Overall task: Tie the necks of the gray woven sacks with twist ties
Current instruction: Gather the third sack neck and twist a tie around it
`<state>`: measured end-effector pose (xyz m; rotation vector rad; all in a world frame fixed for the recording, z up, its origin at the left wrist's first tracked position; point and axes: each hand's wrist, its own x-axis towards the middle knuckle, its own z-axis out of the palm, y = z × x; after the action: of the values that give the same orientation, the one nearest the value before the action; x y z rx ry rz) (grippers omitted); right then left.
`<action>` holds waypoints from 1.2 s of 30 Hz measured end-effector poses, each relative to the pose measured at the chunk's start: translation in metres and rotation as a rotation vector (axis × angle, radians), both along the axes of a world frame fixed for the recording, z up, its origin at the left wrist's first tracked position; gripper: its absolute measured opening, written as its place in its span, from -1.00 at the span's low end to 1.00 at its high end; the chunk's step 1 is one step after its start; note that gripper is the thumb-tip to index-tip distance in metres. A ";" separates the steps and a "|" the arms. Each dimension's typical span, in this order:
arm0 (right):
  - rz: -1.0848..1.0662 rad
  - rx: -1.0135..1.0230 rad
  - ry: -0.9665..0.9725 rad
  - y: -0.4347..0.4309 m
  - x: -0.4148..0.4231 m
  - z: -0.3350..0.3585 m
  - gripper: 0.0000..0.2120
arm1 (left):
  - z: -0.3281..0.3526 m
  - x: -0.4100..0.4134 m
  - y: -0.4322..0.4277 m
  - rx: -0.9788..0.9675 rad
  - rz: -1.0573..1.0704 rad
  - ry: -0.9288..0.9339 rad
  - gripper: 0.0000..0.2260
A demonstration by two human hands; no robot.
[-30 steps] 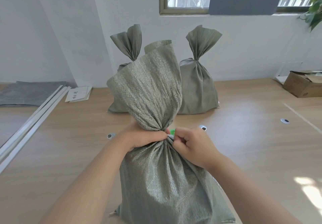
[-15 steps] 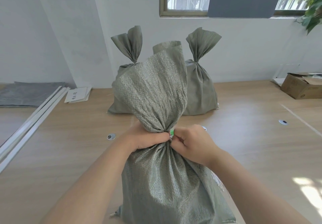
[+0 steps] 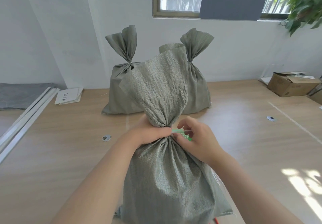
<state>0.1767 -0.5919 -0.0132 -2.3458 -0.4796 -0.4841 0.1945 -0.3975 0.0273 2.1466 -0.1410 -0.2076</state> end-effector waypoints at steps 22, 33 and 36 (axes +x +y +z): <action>-0.139 0.157 0.343 -0.104 -0.077 -0.082 -0.74 | 0.014 -0.028 -0.041 0.167 0.234 -0.094 -0.76; -0.200 0.094 0.690 -0.142 -0.111 -0.174 -0.82 | 0.005 -0.023 -0.050 0.177 0.347 -0.132 -0.81; -0.165 -0.001 0.753 -0.132 -0.121 -0.195 -0.87 | 0.006 -0.019 -0.051 0.214 0.338 -0.168 -0.77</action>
<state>0.0555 -0.7243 -0.2081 -2.3600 0.0706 0.3373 0.1753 -0.4488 0.0334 2.3596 0.1543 0.1610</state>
